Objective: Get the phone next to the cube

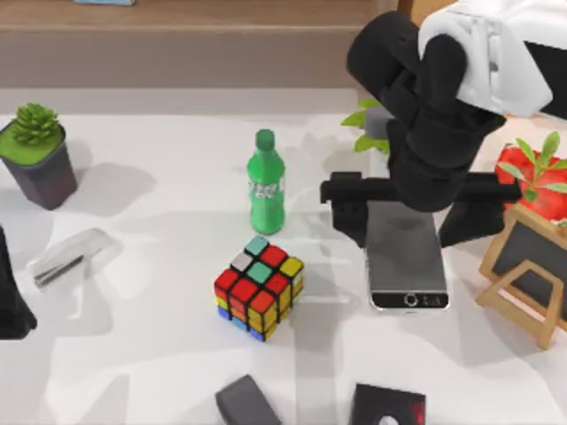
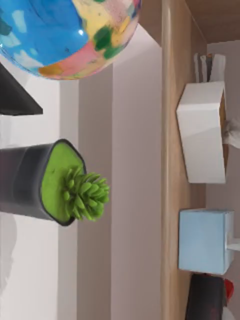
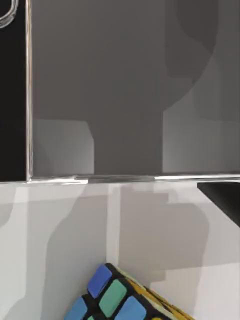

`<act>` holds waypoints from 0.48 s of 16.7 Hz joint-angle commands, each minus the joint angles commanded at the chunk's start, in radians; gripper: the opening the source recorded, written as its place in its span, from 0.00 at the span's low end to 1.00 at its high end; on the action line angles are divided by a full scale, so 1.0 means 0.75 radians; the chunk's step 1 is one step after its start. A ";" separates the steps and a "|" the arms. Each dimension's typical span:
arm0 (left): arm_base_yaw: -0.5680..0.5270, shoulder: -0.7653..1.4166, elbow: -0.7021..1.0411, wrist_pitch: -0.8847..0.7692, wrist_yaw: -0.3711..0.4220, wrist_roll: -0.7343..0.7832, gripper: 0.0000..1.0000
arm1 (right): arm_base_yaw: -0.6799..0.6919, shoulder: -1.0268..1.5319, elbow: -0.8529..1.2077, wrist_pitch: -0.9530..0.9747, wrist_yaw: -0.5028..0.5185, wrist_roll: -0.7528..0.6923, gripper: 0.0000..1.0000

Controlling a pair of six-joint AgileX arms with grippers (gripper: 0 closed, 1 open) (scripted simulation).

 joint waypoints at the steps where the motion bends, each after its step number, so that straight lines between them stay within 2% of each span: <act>1: 0.000 0.000 0.000 0.000 0.000 0.000 1.00 | 0.006 0.021 -0.010 -0.003 0.004 0.018 0.00; 8: 0.000 0.000 0.000 0.000 0.000 0.000 1.00 | 0.003 0.044 -0.019 -0.004 0.008 0.040 0.00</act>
